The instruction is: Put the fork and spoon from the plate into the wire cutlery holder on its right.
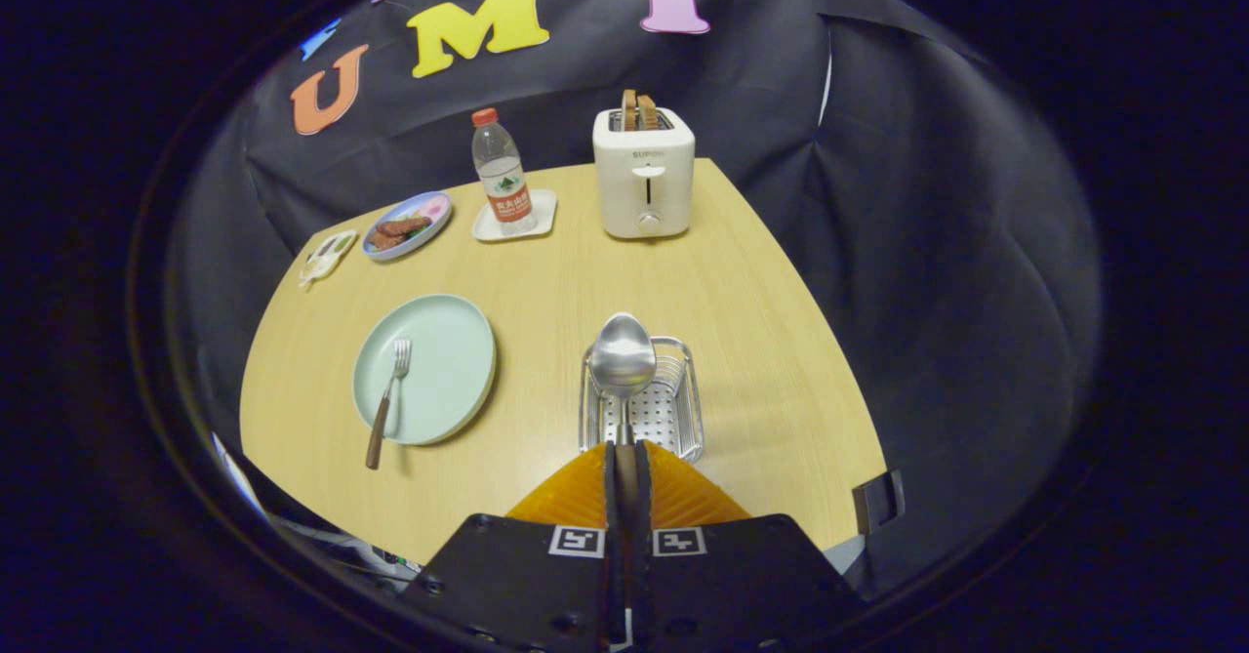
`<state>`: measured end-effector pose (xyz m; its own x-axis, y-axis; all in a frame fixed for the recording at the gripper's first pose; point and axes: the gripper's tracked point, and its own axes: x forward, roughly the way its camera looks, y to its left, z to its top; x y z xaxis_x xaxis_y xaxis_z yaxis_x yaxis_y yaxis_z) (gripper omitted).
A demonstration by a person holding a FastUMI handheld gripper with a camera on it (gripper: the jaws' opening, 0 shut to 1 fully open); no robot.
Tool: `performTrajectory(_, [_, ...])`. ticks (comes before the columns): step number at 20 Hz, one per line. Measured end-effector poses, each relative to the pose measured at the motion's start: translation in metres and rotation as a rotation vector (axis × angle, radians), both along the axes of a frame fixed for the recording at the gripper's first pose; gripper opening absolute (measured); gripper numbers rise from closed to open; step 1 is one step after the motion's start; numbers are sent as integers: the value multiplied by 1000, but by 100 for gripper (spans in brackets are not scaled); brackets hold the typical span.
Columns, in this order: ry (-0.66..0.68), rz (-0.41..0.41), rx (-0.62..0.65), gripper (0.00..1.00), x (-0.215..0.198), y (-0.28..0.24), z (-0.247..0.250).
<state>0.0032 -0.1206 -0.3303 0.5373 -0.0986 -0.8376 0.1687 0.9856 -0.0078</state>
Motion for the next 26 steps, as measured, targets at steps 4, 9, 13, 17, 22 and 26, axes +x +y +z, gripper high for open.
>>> performTrajectory(4, [28, 18, 21, 3, -15, -5, 5])
performTrajectory(9, [-5, 42, -8, 5, 1, -11, 16])
performTrajectory(13, [-44, 64, -3, 16, 14, -4, 29])
performTrajectory(17, [-51, 90, -11, 53, 21, 10, 23])
performTrajectory(22, [-54, 147, -29, 67, 33, 47, 13])
performTrajectory(26, [-52, 228, -28, 84, 43, 96, 4])
